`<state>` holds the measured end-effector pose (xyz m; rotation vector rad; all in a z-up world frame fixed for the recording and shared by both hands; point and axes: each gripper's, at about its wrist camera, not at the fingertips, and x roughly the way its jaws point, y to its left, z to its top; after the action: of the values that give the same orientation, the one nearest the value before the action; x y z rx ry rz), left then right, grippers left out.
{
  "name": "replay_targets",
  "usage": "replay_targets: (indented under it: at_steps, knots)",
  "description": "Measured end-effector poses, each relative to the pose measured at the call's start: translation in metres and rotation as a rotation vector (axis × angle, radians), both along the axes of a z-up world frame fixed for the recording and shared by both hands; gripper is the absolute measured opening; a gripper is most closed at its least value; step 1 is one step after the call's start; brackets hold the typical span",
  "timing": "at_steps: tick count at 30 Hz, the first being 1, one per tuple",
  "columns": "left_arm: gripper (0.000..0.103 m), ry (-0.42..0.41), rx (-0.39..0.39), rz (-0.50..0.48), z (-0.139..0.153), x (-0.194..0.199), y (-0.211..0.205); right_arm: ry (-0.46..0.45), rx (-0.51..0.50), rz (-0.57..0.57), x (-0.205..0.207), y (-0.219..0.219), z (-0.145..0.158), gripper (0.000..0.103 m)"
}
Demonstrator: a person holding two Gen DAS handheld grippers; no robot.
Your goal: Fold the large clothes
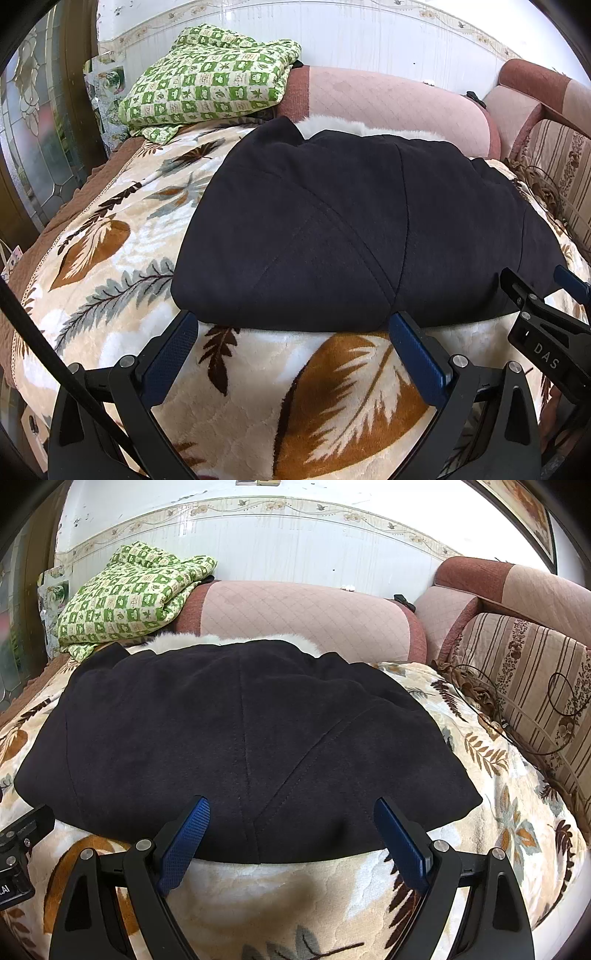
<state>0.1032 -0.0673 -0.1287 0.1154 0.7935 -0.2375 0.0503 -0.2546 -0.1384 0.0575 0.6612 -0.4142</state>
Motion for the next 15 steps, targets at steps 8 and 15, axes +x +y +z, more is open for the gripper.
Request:
replay_targets:
  at_steps: [8, 15]
  knots:
    - [0.103, 0.011, 0.003, -0.003, -0.0032, 0.0, -0.0011, 0.0, 0.0, 0.001, -0.0007, -0.0005, 0.0, 0.093]
    - [0.103, 0.015, 0.002, -0.003, -0.0041, 0.0008, -0.0013, 0.001, -0.001, 0.009, -0.0009, -0.0011, -0.001, 0.093]
